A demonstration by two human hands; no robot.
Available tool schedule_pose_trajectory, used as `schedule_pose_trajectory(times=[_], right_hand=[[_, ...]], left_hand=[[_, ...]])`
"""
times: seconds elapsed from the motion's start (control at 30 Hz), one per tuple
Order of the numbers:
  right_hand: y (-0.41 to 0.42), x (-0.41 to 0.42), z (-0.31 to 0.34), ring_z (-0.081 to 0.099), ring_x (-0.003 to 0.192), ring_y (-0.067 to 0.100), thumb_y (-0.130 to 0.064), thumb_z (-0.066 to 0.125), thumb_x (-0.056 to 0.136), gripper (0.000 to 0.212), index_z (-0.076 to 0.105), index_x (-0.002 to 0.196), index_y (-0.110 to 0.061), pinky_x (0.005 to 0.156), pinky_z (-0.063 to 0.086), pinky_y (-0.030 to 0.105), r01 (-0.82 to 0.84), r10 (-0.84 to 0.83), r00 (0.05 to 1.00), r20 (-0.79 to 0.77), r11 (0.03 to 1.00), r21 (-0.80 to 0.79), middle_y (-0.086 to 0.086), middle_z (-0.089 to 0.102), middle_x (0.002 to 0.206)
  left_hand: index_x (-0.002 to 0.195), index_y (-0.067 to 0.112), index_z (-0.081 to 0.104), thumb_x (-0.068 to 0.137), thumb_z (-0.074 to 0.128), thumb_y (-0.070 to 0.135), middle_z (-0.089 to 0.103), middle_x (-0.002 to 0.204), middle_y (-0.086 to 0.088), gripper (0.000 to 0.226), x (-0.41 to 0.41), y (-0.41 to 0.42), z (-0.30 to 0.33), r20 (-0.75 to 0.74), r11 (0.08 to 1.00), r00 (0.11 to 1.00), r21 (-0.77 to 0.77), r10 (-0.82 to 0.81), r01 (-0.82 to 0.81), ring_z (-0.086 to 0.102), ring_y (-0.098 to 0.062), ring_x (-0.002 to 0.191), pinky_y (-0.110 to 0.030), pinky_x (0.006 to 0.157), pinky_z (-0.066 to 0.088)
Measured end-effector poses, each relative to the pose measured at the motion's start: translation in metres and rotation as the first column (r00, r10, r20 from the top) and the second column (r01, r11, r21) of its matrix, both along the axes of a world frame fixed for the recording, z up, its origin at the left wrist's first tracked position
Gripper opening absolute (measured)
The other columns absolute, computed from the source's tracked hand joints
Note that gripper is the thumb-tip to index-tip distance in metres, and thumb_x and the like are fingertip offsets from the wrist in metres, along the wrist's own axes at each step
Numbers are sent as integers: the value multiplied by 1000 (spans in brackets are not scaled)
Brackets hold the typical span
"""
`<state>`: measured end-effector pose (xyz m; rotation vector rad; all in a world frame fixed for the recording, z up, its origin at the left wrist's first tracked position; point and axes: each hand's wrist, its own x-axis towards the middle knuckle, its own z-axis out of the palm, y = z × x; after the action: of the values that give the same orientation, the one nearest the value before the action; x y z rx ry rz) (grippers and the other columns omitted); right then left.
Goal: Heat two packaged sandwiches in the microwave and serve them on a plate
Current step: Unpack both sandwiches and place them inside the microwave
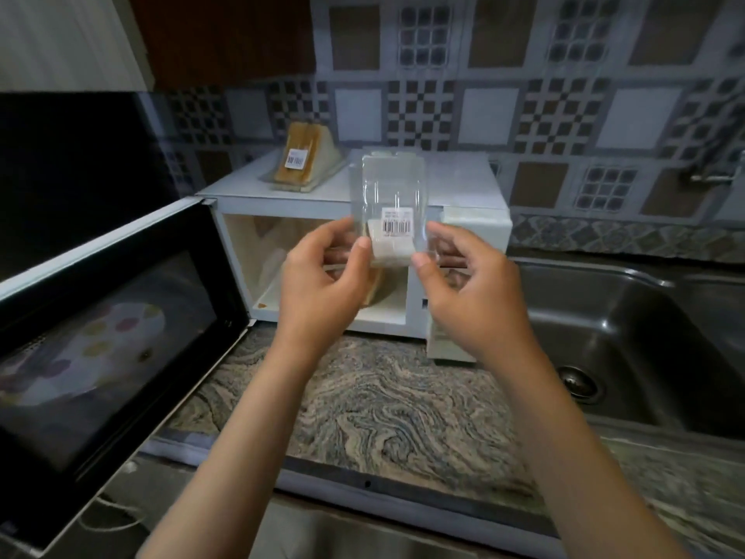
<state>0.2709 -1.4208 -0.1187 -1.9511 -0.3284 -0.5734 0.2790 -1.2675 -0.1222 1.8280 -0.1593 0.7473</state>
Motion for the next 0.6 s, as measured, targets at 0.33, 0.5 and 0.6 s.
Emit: schedule_pose_trajectory(times=[0.33, 0.5, 0.6], right_hand=[[-13, 120, 49, 61, 105, 18, -33, 63, 89, 40, 60, 122, -10, 87, 46, 24, 123, -133, 990, -40, 974, -190, 5, 65, 113], [-9, 152, 32, 62, 104, 24, -37, 60, 88, 41, 60, 120, -11, 88, 52, 37, 195, -220, 971, -94, 955, -222, 8, 66, 113], [-7, 155, 28, 60, 106, 24, -35, 57, 90, 41, 59, 122, -10, 84, 51, 34, 227, -250, 967, -50, 933, -279, 7, 65, 116]], left_hand=[[122, 10, 60, 93, 53, 31, 65, 116, -4, 36, 123, -9, 47, -137, 946, 990, 318, -24, 67, 60, -16, 107, -34, 93, 50], [107, 6, 63, 96, 47, 23, 67, 99, -11, 26, 153, -14, 37, -140, 894, 990, 442, -12, 73, 60, -22, 86, -32, 74, 46], [110, 10, 63, 97, 44, 25, 67, 96, -7, 27, 160, -14, 25, -69, 905, 998, 424, 5, 25, 60, -22, 85, -35, 74, 48]])
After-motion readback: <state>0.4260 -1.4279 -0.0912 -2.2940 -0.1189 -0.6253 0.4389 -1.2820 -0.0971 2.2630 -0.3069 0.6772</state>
